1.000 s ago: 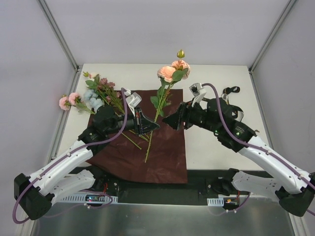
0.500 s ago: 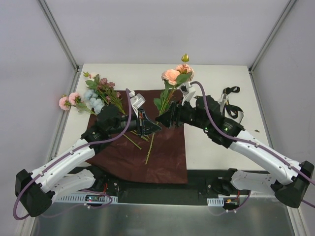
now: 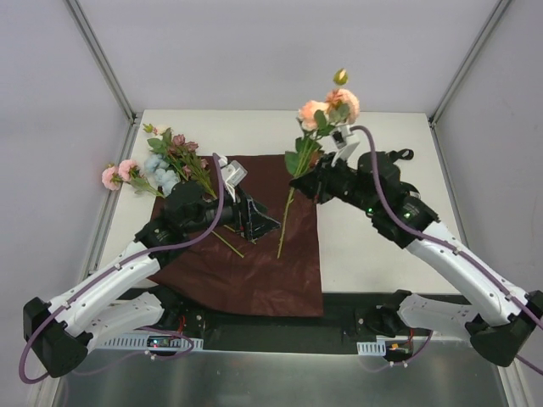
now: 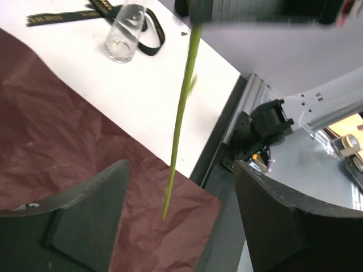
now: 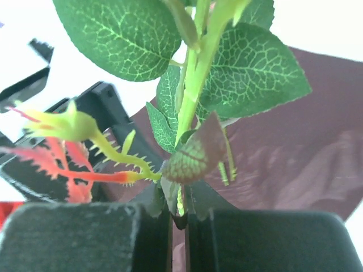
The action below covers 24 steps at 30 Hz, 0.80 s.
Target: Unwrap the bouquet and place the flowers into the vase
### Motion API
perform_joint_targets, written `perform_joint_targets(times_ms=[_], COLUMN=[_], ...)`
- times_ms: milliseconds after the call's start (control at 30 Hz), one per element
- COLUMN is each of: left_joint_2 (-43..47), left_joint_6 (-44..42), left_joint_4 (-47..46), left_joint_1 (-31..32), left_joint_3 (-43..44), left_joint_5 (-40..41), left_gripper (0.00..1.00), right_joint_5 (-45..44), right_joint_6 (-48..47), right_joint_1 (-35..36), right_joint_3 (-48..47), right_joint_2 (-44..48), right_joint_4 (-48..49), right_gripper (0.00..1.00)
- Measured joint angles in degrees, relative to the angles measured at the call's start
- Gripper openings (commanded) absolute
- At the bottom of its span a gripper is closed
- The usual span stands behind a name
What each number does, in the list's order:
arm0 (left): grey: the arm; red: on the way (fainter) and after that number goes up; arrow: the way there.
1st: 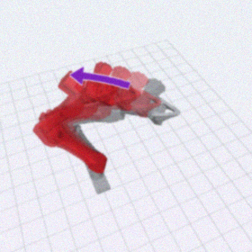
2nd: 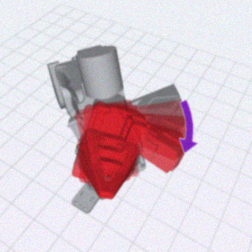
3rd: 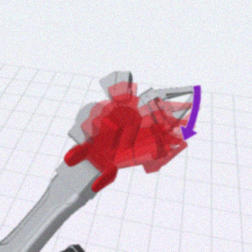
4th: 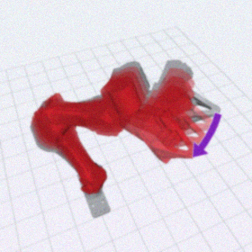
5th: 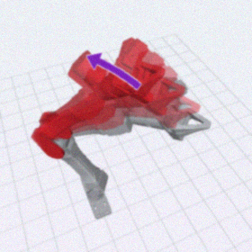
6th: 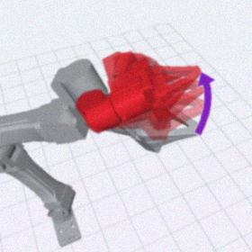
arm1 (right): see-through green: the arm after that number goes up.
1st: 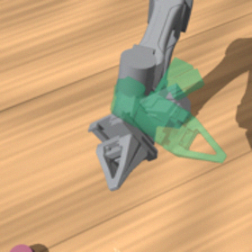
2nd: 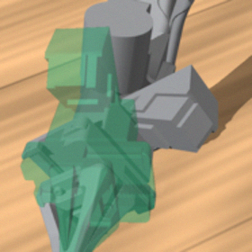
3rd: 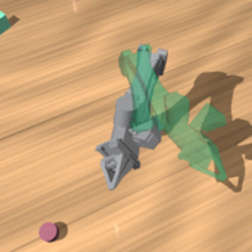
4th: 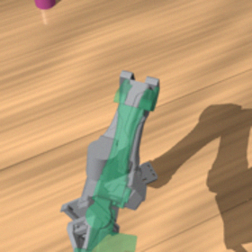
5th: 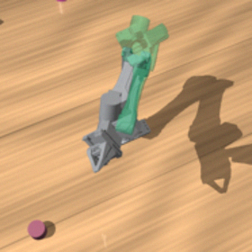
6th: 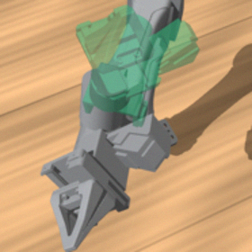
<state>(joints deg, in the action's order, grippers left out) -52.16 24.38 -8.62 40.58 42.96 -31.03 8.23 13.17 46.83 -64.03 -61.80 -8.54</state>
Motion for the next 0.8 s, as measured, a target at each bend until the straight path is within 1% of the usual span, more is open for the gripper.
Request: perform_joint_targets(times_ms=[33, 67, 167, 267, 333, 467, 567, 667, 800], left_joint_2=[0.7, 1.6, 4.8, 7.3, 7.7, 7.4, 7.4, 7.5, 7.6], left_joint_6=[-0.5, -0.9, -1.4, -1.4, -1.4, -1.1, -1.0, -0.8, -0.6], left_joint_4=[1.1, 2.2, 4.2, 5.6, 6.3, 8.4, 9.7, 10.7, 11.6], left_joint_1=[0.0, 0.0, 0.0, 0.0, 0.0, 0.0, 0.0, 0.0, 0.0], left_joint_3=[0.3, 0.5, 0.7, 0.7, 0.7, 0.6, 0.6, 0.6, 0.4], left_joint_5=[1.5, 3.0, 7.8, 12.0, 14.1, 18.1, 19.7, 20.8, 21.1], left_gripper=[0.82, 0.87, 0.91, 0.92, 0.92, 0.92, 0.92, 0.93, 0.94], right_joint_5=[-0.2, -0.7, -4.2, -10.7, -14.4, -18.3, -18.7, -17.7, -16.0], right_joint_6=[-0.9, -2.3, -6.7, -12.9, -16.6, -21.3, -22.9, -23.0, -22.7], right_joint_1=[-1.7, -3.8, -9.8, -16.3, -20.7, -30.0, -36.1, -41.6, -45.4], right_joint_3=[-1.1, -2.5, -8.3, -16.2, -21.4, -28.7, -31.9, -32.8, -30.8], right_joint_2=[0.5, 1.0, 2.8, 5.1, 6.1, 6.1, 4.3, 1.3, -2.1], right_joint_4=[-1.5, -3.1, -8.7, -13.4, -14.8, -15.6, -15.6, -15.3, -13.7], right_gripper=[0.01, 0.01, 0.01, 0.01, 0.01, 0.01, 0.01, 0.01, 0.01])
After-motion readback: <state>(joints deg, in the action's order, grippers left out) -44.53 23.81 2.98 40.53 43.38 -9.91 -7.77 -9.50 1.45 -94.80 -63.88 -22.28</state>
